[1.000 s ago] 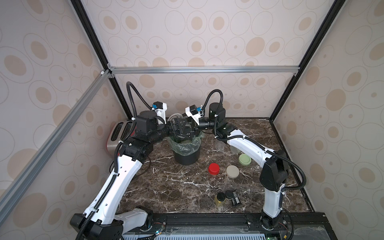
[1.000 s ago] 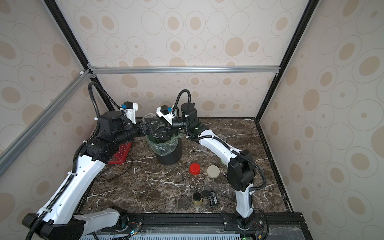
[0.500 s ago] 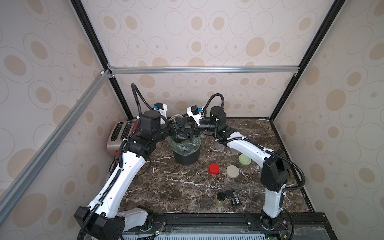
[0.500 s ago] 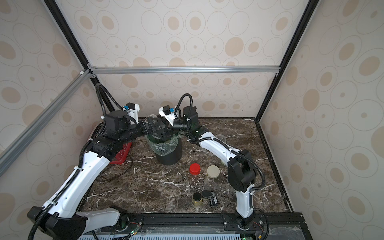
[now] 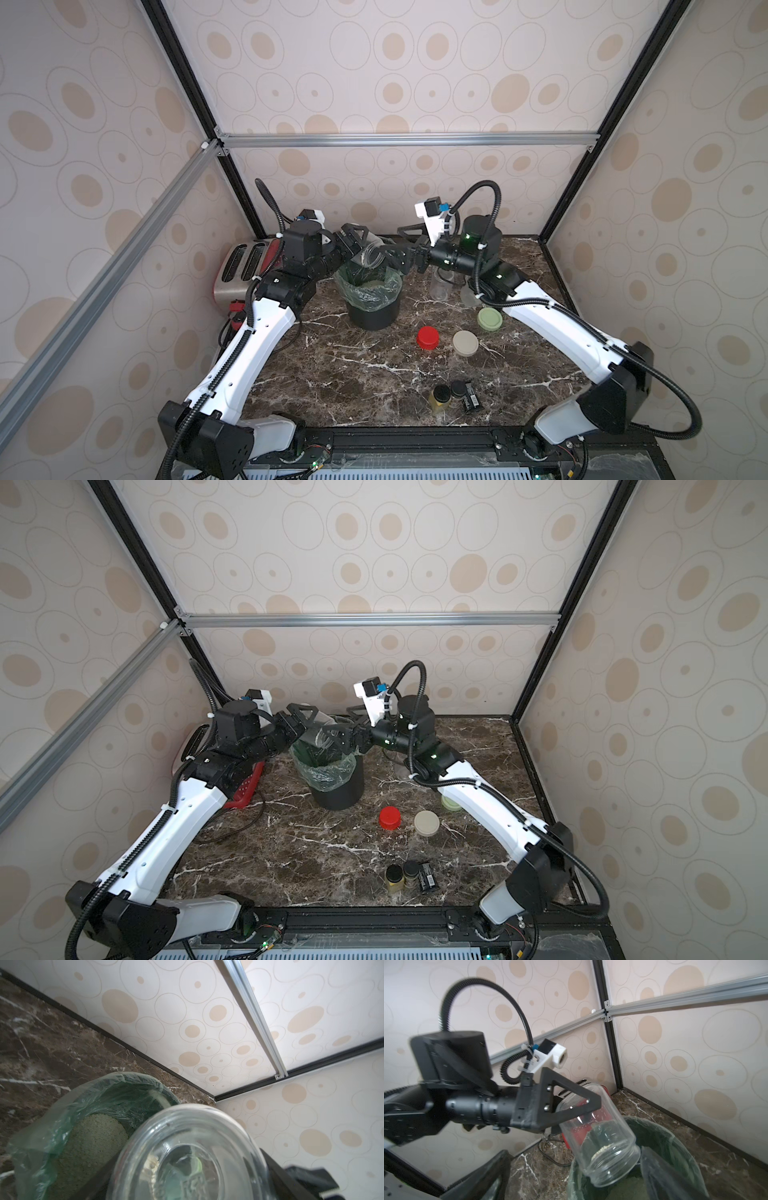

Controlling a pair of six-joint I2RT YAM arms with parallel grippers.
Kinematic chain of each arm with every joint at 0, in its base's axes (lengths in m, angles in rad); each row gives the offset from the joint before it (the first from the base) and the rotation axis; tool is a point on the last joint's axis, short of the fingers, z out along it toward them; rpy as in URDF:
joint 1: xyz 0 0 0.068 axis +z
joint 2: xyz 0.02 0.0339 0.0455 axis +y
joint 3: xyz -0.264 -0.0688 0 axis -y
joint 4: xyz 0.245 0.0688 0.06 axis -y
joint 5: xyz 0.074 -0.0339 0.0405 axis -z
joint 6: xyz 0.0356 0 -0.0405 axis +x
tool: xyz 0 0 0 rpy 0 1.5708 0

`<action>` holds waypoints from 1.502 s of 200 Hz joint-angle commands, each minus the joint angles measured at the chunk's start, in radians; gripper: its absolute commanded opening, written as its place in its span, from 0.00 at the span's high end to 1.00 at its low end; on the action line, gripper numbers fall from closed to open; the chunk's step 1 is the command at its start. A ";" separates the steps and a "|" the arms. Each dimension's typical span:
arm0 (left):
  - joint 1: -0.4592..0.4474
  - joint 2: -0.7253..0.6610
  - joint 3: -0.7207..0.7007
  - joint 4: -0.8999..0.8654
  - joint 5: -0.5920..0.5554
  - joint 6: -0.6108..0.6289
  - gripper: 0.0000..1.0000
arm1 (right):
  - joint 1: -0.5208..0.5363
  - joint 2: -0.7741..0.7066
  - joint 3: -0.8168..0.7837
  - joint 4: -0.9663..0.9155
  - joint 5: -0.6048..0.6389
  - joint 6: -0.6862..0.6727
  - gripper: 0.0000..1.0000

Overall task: Empty expired oatmeal from jars
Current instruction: Move the trash bin to the center of the board, then place the jar at the center of the board.

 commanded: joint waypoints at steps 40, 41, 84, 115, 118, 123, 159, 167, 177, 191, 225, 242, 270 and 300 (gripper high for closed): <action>0.025 0.050 0.029 0.225 0.164 -0.339 1.00 | -0.073 -0.137 -0.301 0.248 -0.045 0.356 0.01; 0.025 0.051 0.029 0.226 0.164 -0.342 1.00 | -0.075 -0.136 -0.302 0.252 -0.047 0.358 0.01; 0.025 0.068 0.030 0.263 0.192 -0.432 1.00 | -0.131 -0.038 -0.306 0.396 -0.088 0.400 0.00; 0.025 0.080 0.020 0.326 0.228 -0.499 1.00 | -0.137 0.050 -0.274 0.515 -0.103 0.402 0.02; 0.025 0.081 0.020 0.335 0.231 -0.506 1.00 | -0.138 0.059 -0.270 0.528 -0.106 0.403 0.01; 0.025 0.084 0.020 0.344 0.238 -0.516 1.00 | -0.139 0.075 -0.262 0.549 -0.110 0.407 0.01; 0.024 0.099 0.030 0.376 0.281 -0.546 1.00 | -0.140 0.171 -0.197 0.660 -0.133 0.438 0.02; 0.024 0.102 0.032 0.380 0.288 -0.547 1.00 | -0.140 0.191 -0.181 0.682 -0.138 0.452 0.02; 0.023 0.103 0.032 0.385 0.295 -0.548 1.00 | -0.140 0.218 -0.162 0.709 -0.143 0.473 0.02; 0.023 0.103 0.029 0.393 0.304 -0.551 1.00 | -0.140 0.247 -0.133 0.723 -0.149 0.491 0.01; 0.019 0.105 0.026 0.418 0.319 -0.560 1.00 | -0.131 0.311 -0.063 0.752 -0.175 0.530 0.01; 0.019 0.103 0.025 0.427 0.323 -0.565 1.00 | -0.118 0.335 -0.039 0.774 -0.192 0.547 0.01; 0.018 0.103 0.020 0.441 0.326 -0.571 1.00 | -0.105 0.356 -0.024 0.813 -0.211 0.559 0.00; 0.018 0.104 0.019 0.452 0.332 -0.576 1.00 | -0.099 0.373 -0.007 0.837 -0.228 0.564 0.02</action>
